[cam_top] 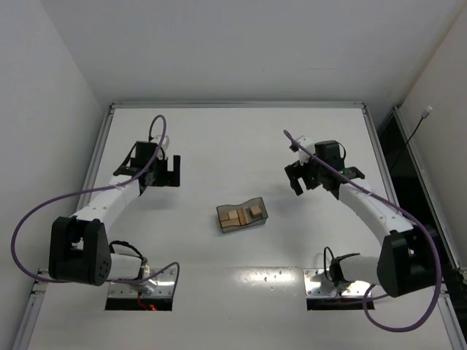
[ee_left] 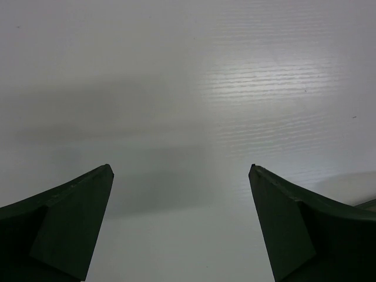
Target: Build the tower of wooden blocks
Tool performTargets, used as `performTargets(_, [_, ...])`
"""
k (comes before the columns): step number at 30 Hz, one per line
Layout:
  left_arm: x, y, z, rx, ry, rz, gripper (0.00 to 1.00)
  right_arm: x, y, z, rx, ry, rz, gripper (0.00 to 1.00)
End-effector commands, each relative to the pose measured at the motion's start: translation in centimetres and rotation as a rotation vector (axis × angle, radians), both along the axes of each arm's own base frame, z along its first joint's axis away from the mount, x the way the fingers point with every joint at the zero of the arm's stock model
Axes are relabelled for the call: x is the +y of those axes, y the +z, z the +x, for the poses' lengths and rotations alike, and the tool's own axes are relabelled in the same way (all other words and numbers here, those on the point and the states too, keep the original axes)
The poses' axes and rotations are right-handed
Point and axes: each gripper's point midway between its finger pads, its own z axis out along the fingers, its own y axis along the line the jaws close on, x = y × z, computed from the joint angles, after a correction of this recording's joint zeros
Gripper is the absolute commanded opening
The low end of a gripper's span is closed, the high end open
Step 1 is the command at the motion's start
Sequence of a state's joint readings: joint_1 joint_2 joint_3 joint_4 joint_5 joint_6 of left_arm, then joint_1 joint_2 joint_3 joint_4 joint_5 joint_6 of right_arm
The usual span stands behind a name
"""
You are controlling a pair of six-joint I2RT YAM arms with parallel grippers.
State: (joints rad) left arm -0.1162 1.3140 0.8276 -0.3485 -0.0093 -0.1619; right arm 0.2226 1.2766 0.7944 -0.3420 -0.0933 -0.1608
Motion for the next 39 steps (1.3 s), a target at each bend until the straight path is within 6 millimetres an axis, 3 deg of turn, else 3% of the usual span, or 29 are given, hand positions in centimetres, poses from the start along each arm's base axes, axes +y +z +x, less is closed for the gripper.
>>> performTargets(1, [0.3, 0.1, 0.6, -0.019, 0.017, -0.016, 0.99, 2.7, 0.7, -0.6, -0.017, 0.164, 0.007, 0.82])
performTargets(4, [0.4, 0.7, 0.7, -0.018, -0.007, 0.007, 0.99, 5.8, 1.4, -2.3, -0.049, 0.384, -0.039, 0.8])
performTargets(10, [0.2, 1.4, 0.7, -0.015, -0.078, 0.004, 0.99, 8.6, 1.3, -5.4, -0.082, 0.66, -0.142, 0.74])
performTargets(15, [-1.8, 2.0, 0.8, -0.01, -0.2, -0.058, 0.99, 10.9, 1.8, -7.1, -0.134, 0.873, -0.167, 0.69])
performTargets(18, [-1.9, 1.8, 1.6, 0.014, -0.199, -0.058, 0.99, 12.5, 2.0, -8.0, -0.146, 1.018, -0.171, 0.61])
performTargets(19, [-1.9, 1.8, 1.8, 0.017, -0.199, -0.058, 0.99, 12.9, 1.2, -8.7, -0.104, 1.066, -0.162, 0.57])
performTargets(23, [-1.6, 1.2, 2.2, 0.049, -0.186, -0.045, 0.99, 15.0, 1.8, -8.3, -0.06, 1.144, -0.123, 0.43])
performTargets(25, [-1.6, 1.2, 2.2, 0.049, -0.186, -0.045, 0.99, 15.7, 1.7, -7.9, -0.035, 1.165, -0.109, 0.4])
performTargets(33, [-0.6, 0.0, 2.0, 0.078, -0.155, -0.03, 0.99, 17.0, 0.4, -7.9, 0.015, 1.211, -0.077, 0.38])
performTargets(39, [-0.3, 0.2, 2.3, 0.08, -0.145, -0.031, 0.99, 17.4, -1.2, -7.3, 0.039, 1.212, -0.078, 0.37])
